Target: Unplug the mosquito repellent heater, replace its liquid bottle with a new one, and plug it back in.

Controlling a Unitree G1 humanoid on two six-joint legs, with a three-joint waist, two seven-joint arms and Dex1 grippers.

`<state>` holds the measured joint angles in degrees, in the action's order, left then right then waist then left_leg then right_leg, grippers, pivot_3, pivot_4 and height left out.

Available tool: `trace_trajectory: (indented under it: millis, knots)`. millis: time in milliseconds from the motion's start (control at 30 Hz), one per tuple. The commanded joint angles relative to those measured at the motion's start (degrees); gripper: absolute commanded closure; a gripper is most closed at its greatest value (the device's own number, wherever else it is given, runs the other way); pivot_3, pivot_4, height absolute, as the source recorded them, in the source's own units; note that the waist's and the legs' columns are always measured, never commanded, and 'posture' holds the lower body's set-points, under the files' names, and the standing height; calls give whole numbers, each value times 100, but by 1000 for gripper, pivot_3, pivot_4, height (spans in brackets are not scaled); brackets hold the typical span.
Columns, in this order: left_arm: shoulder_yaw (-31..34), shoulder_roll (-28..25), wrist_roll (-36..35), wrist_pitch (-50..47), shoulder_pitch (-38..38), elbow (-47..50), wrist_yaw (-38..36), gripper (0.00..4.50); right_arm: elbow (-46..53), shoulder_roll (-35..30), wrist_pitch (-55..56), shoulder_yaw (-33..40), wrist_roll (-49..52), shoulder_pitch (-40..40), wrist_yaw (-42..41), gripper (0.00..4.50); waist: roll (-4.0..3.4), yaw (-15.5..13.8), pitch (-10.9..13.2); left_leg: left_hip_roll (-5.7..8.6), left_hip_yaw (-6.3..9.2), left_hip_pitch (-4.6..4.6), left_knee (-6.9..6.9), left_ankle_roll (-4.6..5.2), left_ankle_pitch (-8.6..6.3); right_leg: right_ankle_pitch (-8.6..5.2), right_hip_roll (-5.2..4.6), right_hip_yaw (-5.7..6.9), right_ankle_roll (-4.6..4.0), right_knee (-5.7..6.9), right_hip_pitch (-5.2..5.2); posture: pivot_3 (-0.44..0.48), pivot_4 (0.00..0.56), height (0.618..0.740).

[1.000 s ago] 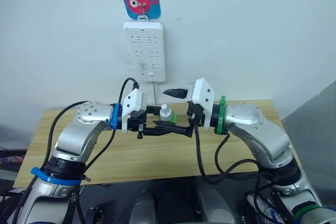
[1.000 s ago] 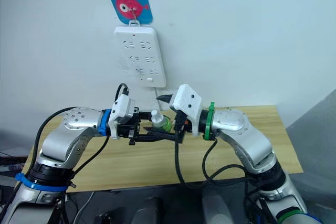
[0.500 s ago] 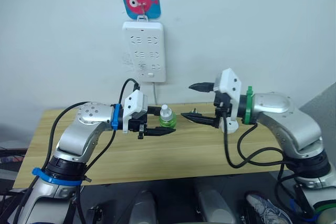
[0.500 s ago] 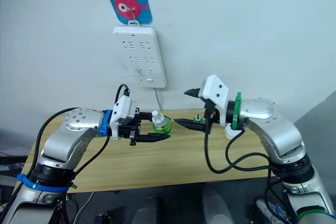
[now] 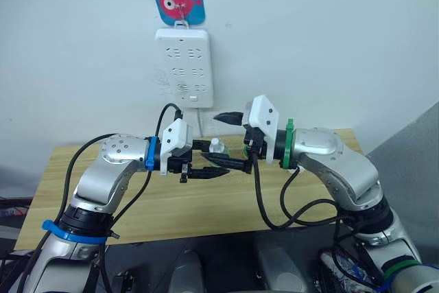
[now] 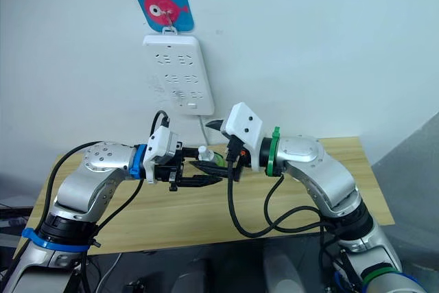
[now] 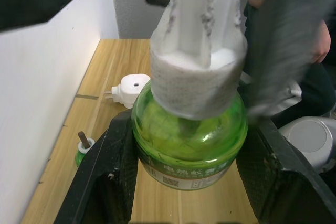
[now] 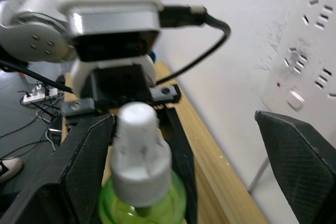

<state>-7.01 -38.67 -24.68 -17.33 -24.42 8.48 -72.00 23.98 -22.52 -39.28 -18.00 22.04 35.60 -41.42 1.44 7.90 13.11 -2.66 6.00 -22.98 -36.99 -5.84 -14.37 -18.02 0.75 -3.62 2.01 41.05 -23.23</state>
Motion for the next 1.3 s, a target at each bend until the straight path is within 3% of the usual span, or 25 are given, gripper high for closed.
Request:
trace_trajectory:
  millis: [33,300,433,767,867,1167,1200,1300]
  knots:
    - [59,-11,-39,82,9,108,-33,2244,188,-326,13,267,55,-5,-213,0,0,0,0,0,0,0,0,0,0,0,0,0,0,0,0,-159,183,725]
    - [101,-36,-7,109,-2,40,-25,2244,645,-1423,-525,993,988,-232,-1052,0,0,-1,0,3,-3,1,-2,1,0,0,-1,-2,0,1,1,-163,187,725]
    - [89,-58,3,119,1,30,-54,2244,849,-1175,-733,1043,1374,-179,-850,0,0,46,0,-5,-5,8,2,2,-1,0,7,-7,0,4,0,-165,188,725]
    - [44,-63,94,223,-15,-35,-152,2244,578,-383,-766,451,1159,172,-309,0,0,9,0,1,-5,4,-2,1,0,0,1,-5,0,4,1,-154,182,725]
    - [38,-59,121,267,-6,-51,-147,2244,461,-332,-717,345,1109,243,-393,572,0,8,0,0,-3,4,-1,1,0,0,1,-3,0,4,0,-144,173,725]
    - [53,-77,169,333,18,-67,-123,2244,311,-343,-570,144,985,341,-641,3931,-1,8,-1,0,-3,4,-2,0,0,0,1,-3,0,5,0,-138,167,725]
    - [51,-91,186,348,31,-76,-133,2244,308,-332,-548,155,984,358,-643,4154,0,8,-1,0,-3,4,-2,0,0,0,1,-3,0,5,0,-139,166,725]
    - [44,-192,270,365,105,-132,-175,2244,323,-266,-588,360,1140,453,-653,4157,0,12,-1,0,-2,4,-1,0,0,0,1,-2,0,5,0,-144,166,725]
